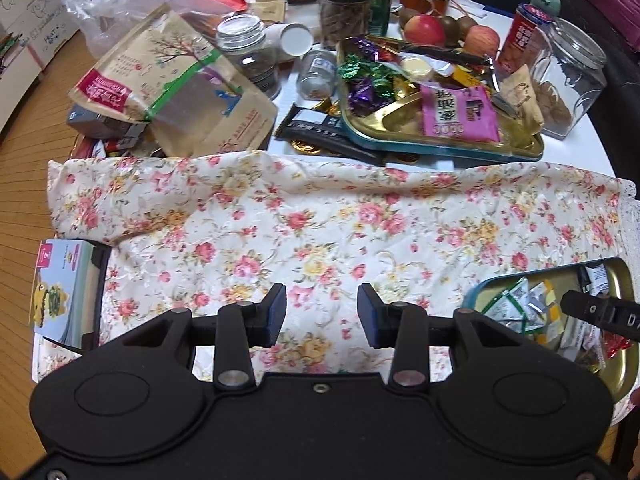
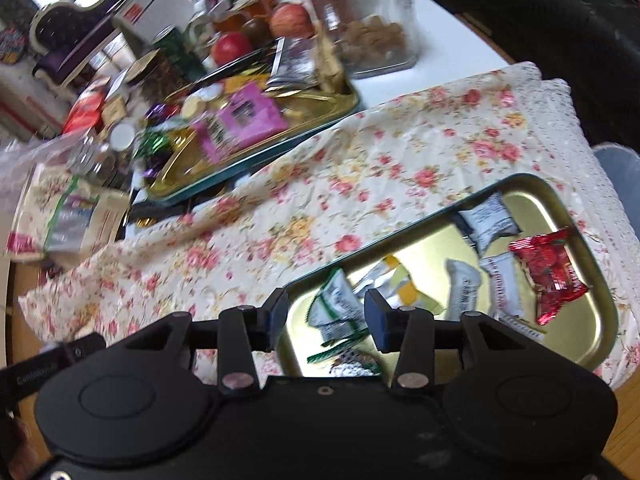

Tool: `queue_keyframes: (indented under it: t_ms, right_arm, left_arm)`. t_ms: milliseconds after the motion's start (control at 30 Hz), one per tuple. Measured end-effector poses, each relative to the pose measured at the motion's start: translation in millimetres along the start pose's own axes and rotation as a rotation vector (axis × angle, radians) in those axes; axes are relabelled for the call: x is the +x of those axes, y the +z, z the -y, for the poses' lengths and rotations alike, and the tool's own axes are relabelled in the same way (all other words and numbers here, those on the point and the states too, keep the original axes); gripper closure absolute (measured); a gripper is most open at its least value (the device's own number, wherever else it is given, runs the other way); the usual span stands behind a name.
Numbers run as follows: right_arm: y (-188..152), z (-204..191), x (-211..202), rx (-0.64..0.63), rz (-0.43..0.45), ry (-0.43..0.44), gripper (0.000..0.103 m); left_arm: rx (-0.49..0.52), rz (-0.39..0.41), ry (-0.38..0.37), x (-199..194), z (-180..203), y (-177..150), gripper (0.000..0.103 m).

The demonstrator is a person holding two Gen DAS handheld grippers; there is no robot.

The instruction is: Organize snacks

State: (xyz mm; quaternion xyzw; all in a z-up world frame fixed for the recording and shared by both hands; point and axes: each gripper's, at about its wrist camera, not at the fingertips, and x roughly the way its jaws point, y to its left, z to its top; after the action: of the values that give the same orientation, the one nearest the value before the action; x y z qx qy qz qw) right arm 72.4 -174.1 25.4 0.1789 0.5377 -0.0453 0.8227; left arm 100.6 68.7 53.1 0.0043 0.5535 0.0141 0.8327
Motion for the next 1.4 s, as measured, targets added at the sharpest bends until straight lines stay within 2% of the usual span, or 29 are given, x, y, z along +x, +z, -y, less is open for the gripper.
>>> queue_keyframes:
  t_ms: [300, 533, 667, 767, 967, 1133, 1200, 1333, 1400]
  right_arm:
    - [-40.7, -64.6, 16.8, -0.213, -0.068, 0.044, 0.058]
    - [-84.4, -111.2, 53.5, -0.379, -0.213, 0.046, 0.058]
    - [-103.6, -128.2, 80.9, -0.427, -0.294, 0.010, 0.070]
    - [-113.5, -142.5, 92.6, -0.468, -0.298, -0.012, 0.071]
    - [-116.7, -175.1, 119.3, -0.460, -0.296, 0.005, 0.071]
    - [-109.4, -196.4, 133.1, -0.436, -0.227, 0.055, 0.071]
    - [-102.4, -193.7, 126.6, -0.415, -0.210, 0.077, 0.071]
    - [-91.2, -176.1, 107.4, -0.378, -0.214, 0.119, 0.071]
    - [-89.8, -165.0, 103.2, -0.368, -0.233, 0.084, 0.071]
  left_arm:
    - [-0.032, -0.028, 0.029, 7.8, -36.5, -7.8, 0.054]
    - [-0.096, -0.028, 0.030, 4.8, -65.3, -6.5, 0.054]
    - [-0.137, -0.027, 0.020, 2.3, -79.7, -4.8, 0.054]
    - [-0.155, -0.015, 0.008, -2.4, -87.6, -4.3, 0.054]
    - [-0.174, 0.006, -0.003, -9.5, -100.5, -3.6, 0.054]
    - [-0.213, 0.013, 0.001, -10.6, -116.6, -0.5, 0.054]
    - [-0.238, 0.017, 0.014, -11.7, -123.2, 0.1, 0.054]
    - [-0.265, 0.026, -0.017, -16.3, -129.8, 1.1, 0.054]
    - [-0.260, 0.033, -0.018, -18.5, -127.9, 0.7, 0.054]
